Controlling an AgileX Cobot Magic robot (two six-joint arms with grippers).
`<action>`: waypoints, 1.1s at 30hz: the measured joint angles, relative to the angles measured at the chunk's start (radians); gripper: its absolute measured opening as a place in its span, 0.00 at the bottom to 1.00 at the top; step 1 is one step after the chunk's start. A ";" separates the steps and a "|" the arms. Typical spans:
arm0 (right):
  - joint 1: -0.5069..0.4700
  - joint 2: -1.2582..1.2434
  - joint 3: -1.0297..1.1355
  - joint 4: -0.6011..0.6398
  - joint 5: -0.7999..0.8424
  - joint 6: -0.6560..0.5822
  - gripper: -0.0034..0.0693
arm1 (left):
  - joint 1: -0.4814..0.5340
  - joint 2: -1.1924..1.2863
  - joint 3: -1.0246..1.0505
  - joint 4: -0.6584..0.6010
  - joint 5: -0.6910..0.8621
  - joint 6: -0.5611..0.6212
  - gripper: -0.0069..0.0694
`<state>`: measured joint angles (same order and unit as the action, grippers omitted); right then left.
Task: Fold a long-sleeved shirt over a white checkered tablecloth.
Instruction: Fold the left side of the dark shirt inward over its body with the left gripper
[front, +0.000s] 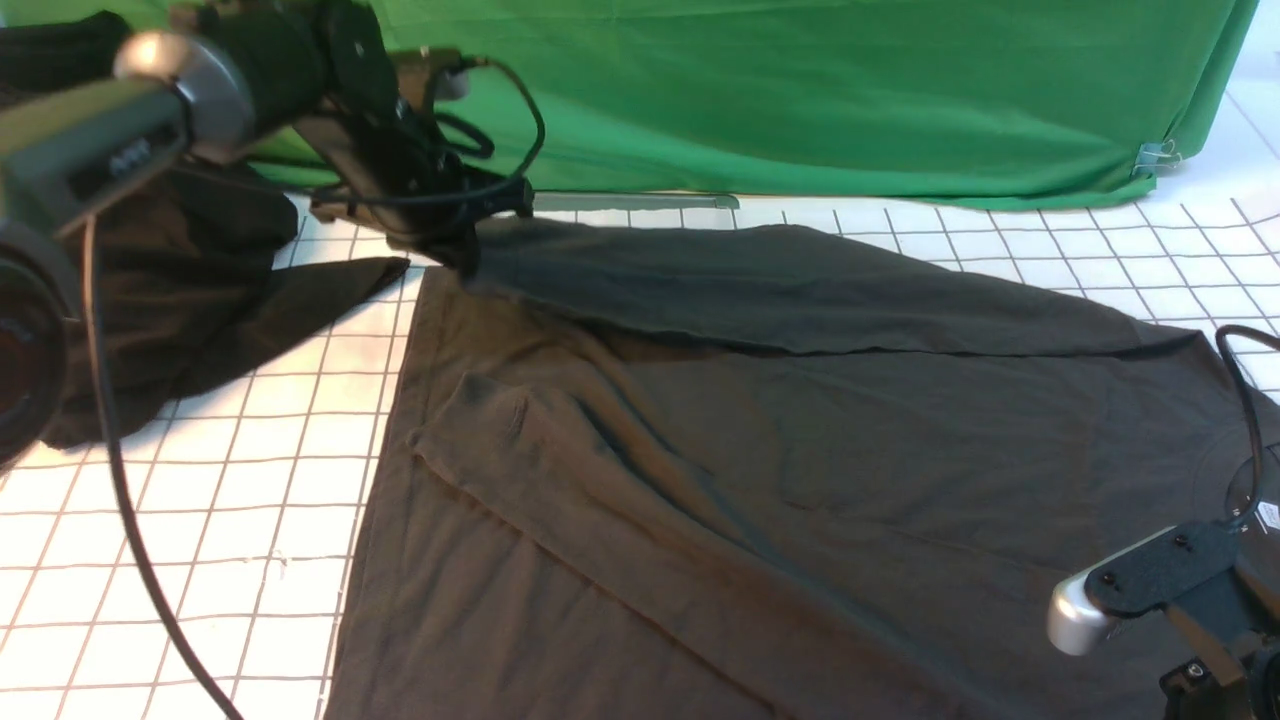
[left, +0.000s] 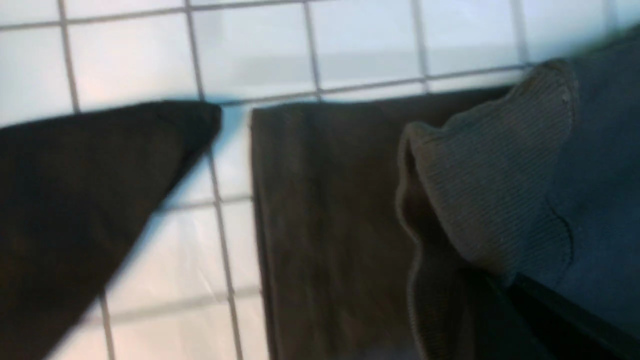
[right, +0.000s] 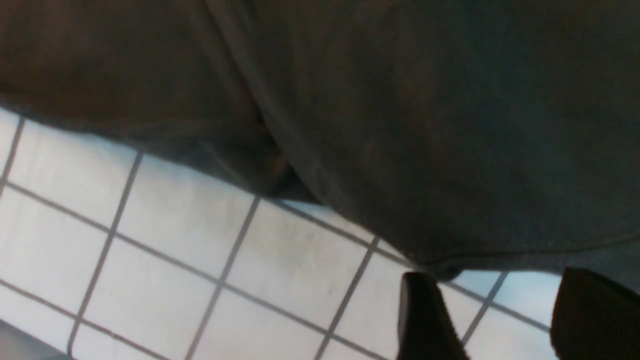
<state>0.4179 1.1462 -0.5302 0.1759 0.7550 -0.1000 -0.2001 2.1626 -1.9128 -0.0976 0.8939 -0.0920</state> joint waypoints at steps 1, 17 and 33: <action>0.000 0.000 0.000 0.000 -0.002 0.001 0.51 | 0.000 -0.011 0.000 -0.016 0.029 0.007 0.10; 0.000 0.000 -0.146 -0.053 -0.020 0.071 0.51 | 0.000 -0.274 0.000 -0.146 0.315 0.063 0.10; 0.000 0.000 -0.172 -0.057 -0.013 0.081 0.51 | -0.018 -0.521 0.435 -0.065 0.318 0.046 0.10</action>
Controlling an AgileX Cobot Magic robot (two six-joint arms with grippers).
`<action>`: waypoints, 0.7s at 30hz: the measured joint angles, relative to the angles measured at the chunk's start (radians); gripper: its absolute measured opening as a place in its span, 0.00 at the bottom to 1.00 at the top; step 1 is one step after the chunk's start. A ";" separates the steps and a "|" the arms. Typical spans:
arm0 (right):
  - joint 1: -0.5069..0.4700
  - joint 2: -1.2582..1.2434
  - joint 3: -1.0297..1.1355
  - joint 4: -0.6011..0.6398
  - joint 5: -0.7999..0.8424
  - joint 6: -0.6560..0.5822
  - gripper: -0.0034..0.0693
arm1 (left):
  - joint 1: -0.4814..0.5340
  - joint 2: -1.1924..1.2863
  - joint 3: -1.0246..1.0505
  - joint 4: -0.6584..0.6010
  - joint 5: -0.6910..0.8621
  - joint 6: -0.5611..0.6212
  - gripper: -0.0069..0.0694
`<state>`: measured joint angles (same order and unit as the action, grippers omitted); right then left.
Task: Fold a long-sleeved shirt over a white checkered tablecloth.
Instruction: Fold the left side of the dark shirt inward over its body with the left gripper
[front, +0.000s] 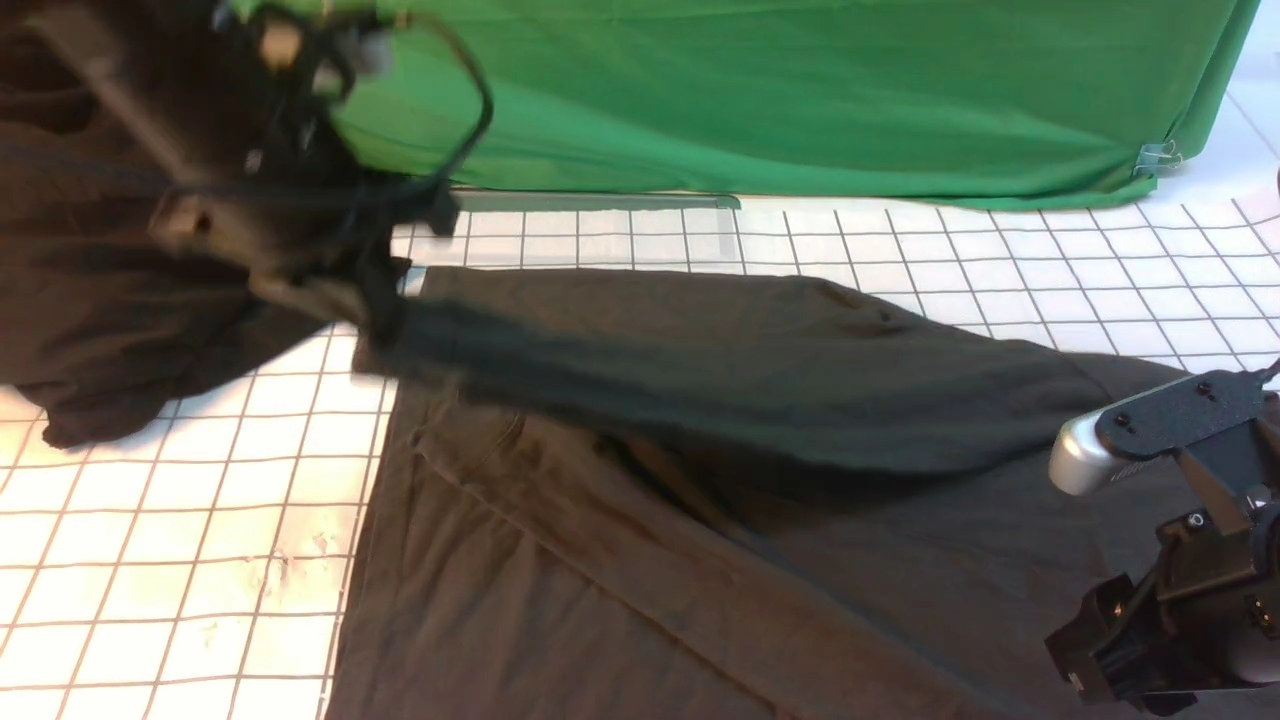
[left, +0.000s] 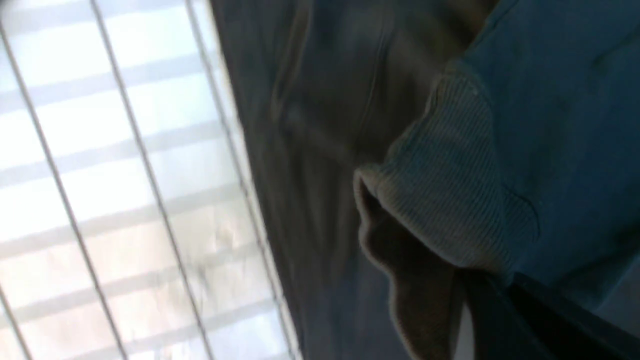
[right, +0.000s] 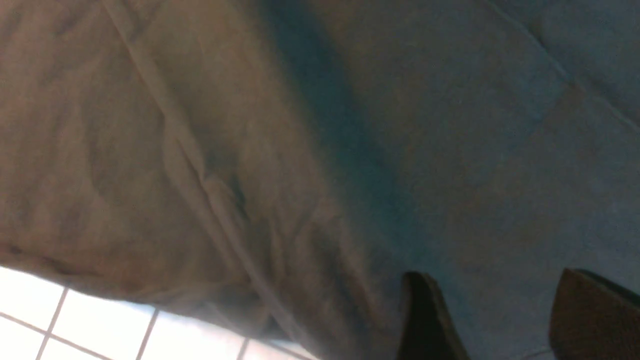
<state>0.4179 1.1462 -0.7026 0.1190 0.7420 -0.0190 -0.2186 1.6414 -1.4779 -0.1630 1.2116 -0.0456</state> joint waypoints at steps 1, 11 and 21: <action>0.000 0.000 0.000 -0.001 -0.005 -0.001 0.51 | 0.000 -0.014 0.039 0.003 -0.002 0.000 0.10; 0.000 0.000 0.000 -0.001 -0.047 -0.001 0.51 | 0.000 -0.120 0.339 0.024 -0.105 -0.053 0.10; 0.000 0.001 -0.015 -0.043 -0.105 -0.001 0.50 | 0.000 -0.120 0.424 -0.034 -0.215 -0.009 0.18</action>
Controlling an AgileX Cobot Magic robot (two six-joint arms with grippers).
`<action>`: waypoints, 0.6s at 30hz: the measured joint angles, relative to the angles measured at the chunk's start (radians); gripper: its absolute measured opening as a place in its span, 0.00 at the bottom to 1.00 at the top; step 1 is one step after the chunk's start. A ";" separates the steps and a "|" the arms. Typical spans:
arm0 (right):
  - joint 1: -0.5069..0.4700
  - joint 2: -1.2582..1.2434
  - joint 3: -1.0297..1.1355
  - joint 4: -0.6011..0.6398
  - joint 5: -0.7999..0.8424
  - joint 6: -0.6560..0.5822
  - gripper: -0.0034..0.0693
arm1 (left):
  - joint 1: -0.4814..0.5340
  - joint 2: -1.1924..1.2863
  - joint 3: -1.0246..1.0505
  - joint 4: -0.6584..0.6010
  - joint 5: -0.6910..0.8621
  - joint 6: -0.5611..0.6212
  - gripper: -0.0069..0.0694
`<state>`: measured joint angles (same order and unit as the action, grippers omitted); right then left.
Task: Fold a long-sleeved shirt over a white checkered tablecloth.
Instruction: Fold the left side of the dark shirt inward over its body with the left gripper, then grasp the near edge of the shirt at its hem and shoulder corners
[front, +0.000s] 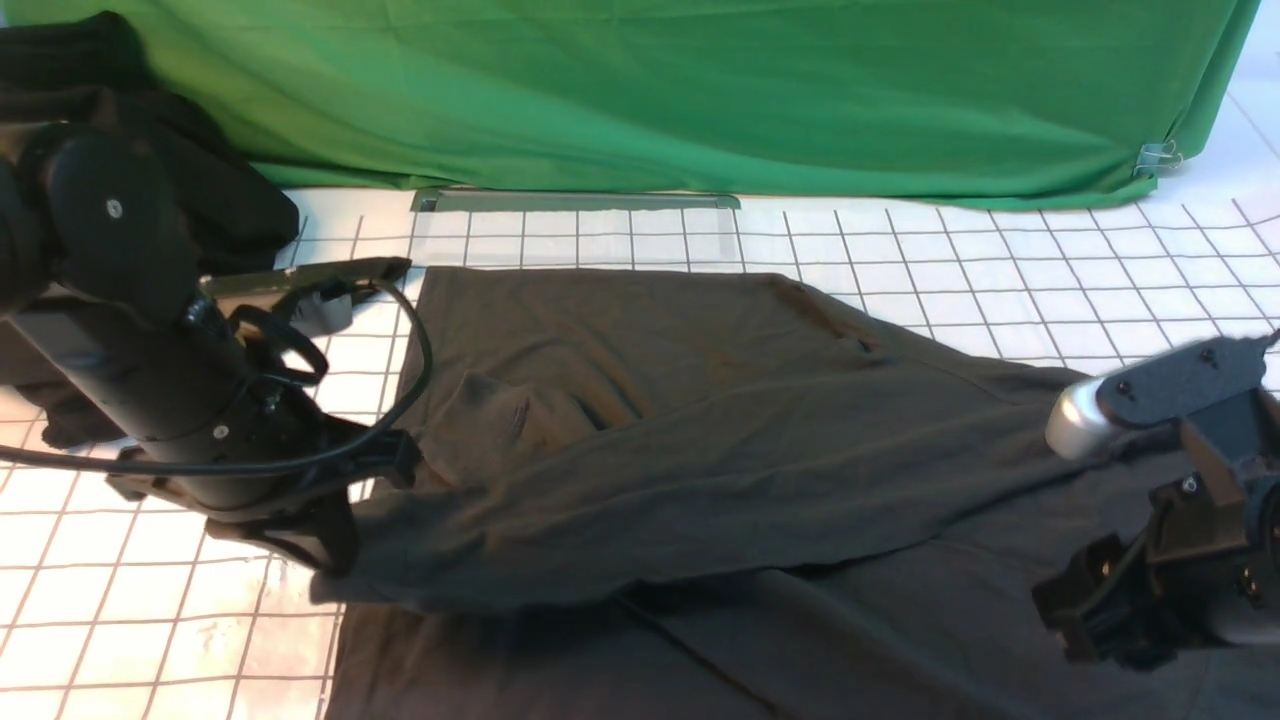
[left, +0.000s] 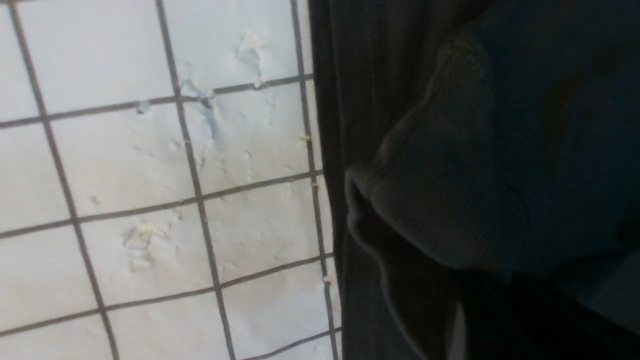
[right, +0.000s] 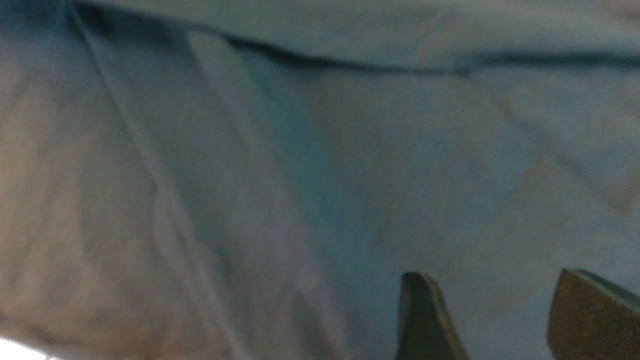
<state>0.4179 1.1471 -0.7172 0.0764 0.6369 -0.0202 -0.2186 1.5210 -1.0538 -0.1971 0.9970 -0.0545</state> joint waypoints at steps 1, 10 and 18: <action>0.000 0.002 -0.018 -0.024 -0.001 0.005 0.46 | 0.000 0.000 0.001 -0.010 -0.004 0.009 0.22; -0.101 0.194 -0.370 -0.040 0.040 -0.037 0.28 | 0.000 0.000 0.002 -0.017 -0.017 0.055 0.63; -0.100 0.682 -0.805 0.029 0.122 -0.155 0.51 | -0.022 0.000 0.002 -0.015 -0.009 0.055 0.48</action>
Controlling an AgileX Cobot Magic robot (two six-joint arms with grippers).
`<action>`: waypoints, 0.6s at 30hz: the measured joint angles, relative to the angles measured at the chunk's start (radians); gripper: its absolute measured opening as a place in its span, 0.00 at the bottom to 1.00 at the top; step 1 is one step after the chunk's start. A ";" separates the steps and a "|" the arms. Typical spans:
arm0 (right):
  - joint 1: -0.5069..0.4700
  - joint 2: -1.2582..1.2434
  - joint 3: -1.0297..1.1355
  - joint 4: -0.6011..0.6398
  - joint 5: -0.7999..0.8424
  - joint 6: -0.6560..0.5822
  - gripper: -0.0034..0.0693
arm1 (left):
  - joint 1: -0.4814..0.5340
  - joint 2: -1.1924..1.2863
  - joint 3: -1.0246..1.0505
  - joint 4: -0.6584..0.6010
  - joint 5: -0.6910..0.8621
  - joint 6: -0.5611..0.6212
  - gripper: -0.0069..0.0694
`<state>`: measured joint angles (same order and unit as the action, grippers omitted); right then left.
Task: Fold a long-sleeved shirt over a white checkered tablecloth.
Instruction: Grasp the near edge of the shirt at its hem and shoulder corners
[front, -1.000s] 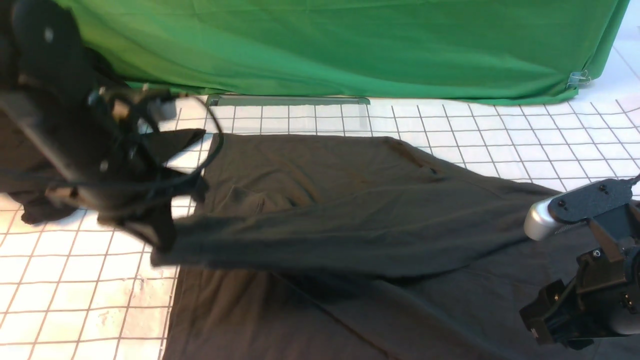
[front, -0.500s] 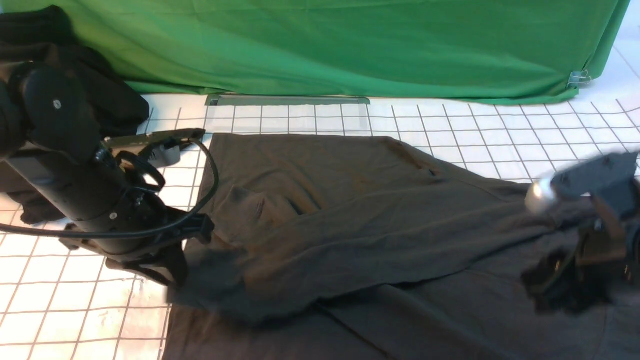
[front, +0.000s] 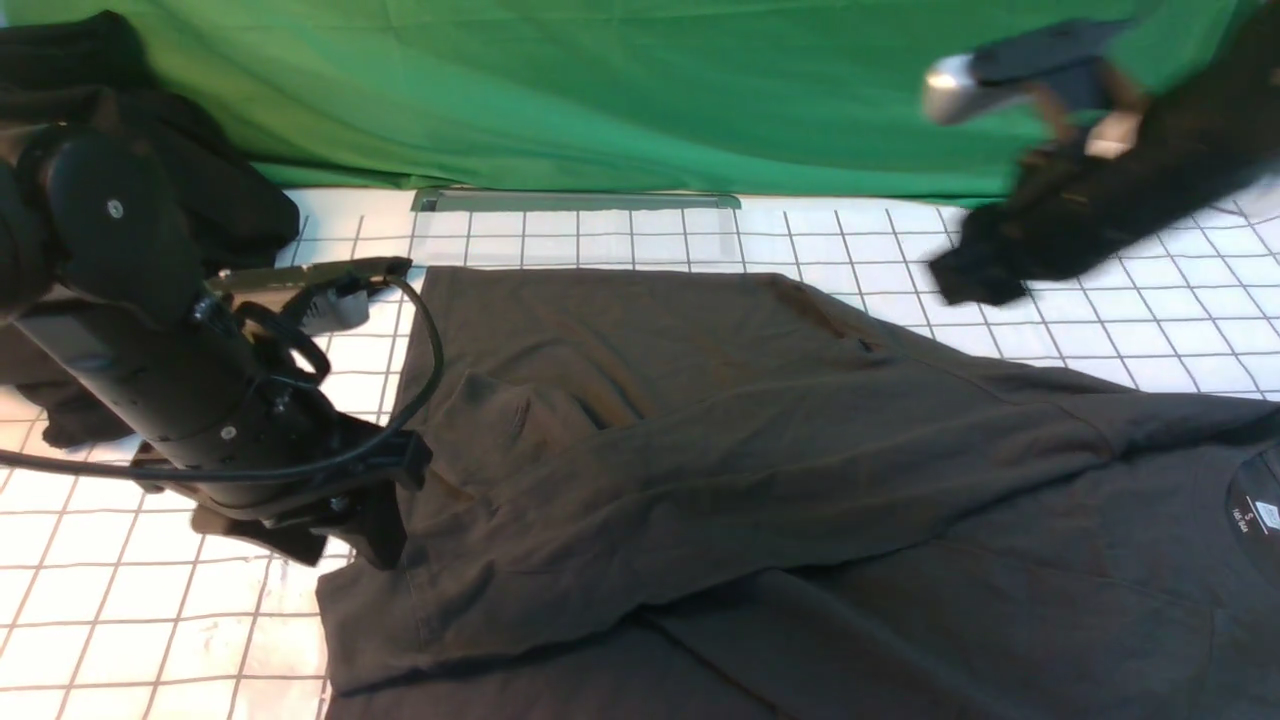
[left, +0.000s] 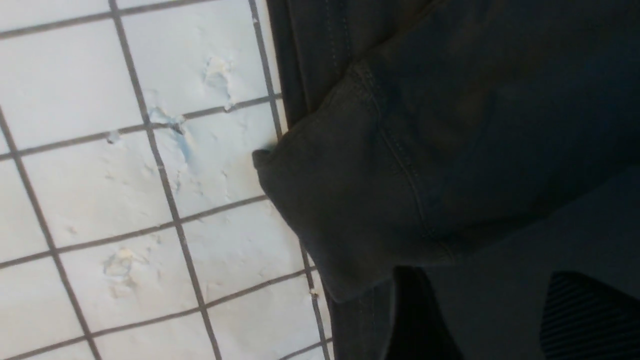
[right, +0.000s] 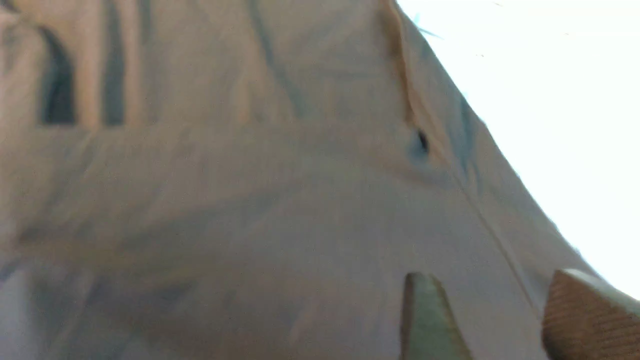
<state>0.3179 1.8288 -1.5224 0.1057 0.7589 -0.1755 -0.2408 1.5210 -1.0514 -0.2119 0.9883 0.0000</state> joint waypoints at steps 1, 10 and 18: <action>0.000 0.063 -0.058 0.002 0.011 -0.006 0.52 | -0.012 0.000 0.000 0.005 0.011 0.000 0.42; 0.000 0.434 -0.439 0.010 0.102 -0.024 0.53 | -0.042 -0.002 0.000 0.025 0.037 -0.012 0.09; 0.000 0.568 -0.537 0.012 0.110 -0.026 0.52 | -0.042 -0.002 0.000 0.026 0.030 -0.026 0.08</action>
<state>0.3179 2.3968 -2.0590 0.1178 0.8684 -0.2010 -0.2830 1.5187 -1.0514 -0.1855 1.0181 -0.0257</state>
